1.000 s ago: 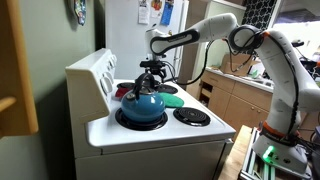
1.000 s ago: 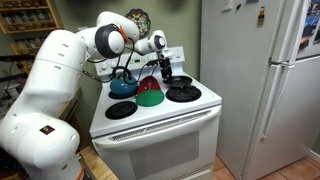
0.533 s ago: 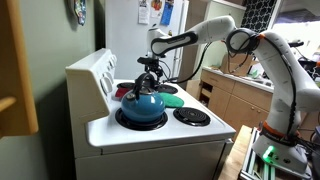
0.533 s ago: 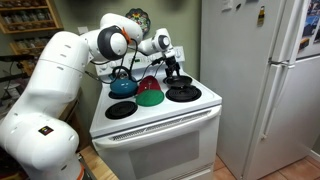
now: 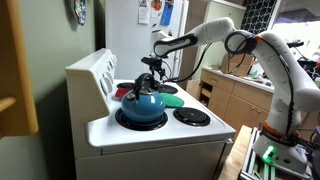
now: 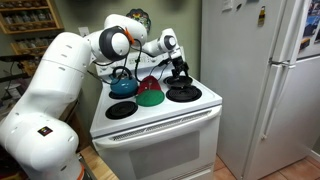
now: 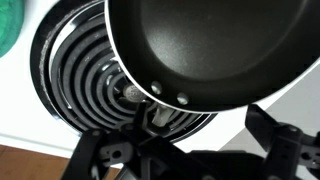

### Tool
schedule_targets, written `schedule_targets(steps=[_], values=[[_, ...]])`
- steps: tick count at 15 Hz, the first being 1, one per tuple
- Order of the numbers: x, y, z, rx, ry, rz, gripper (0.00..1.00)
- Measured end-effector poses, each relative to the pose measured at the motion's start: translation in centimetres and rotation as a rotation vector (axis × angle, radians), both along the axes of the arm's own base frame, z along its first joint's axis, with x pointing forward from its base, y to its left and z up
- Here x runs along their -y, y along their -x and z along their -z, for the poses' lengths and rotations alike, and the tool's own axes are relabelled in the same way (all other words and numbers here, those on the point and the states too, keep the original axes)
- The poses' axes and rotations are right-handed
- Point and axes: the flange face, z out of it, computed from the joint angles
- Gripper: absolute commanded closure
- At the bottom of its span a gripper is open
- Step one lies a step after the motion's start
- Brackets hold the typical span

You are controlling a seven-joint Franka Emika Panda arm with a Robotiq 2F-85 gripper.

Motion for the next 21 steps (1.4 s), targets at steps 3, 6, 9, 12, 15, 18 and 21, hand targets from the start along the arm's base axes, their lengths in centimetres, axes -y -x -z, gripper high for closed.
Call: schedule_targets(steps=[3, 6, 9, 12, 15, 18, 21], values=[[1.3, 0.1, 0.2, -0.003, 0.027, 0.028, 0.00], [3.3, 0.3, 0.2, -0.013, 0.051, 0.058, 0.00], [5.0, 1.0, 0.6, -0.068, 0.072, 0.092, 0.00], [6.1, 1.8, 1.1, -0.139, 0.087, 0.128, 0.01], [6.6, 2.2, 1.4, -0.173, 0.092, 0.145, 0.29], [6.8, 2.4, 1.6, -0.184, 0.092, 0.149, 0.52], [6.8, 2.4, 1.8, -0.189, 0.092, 0.149, 0.59]])
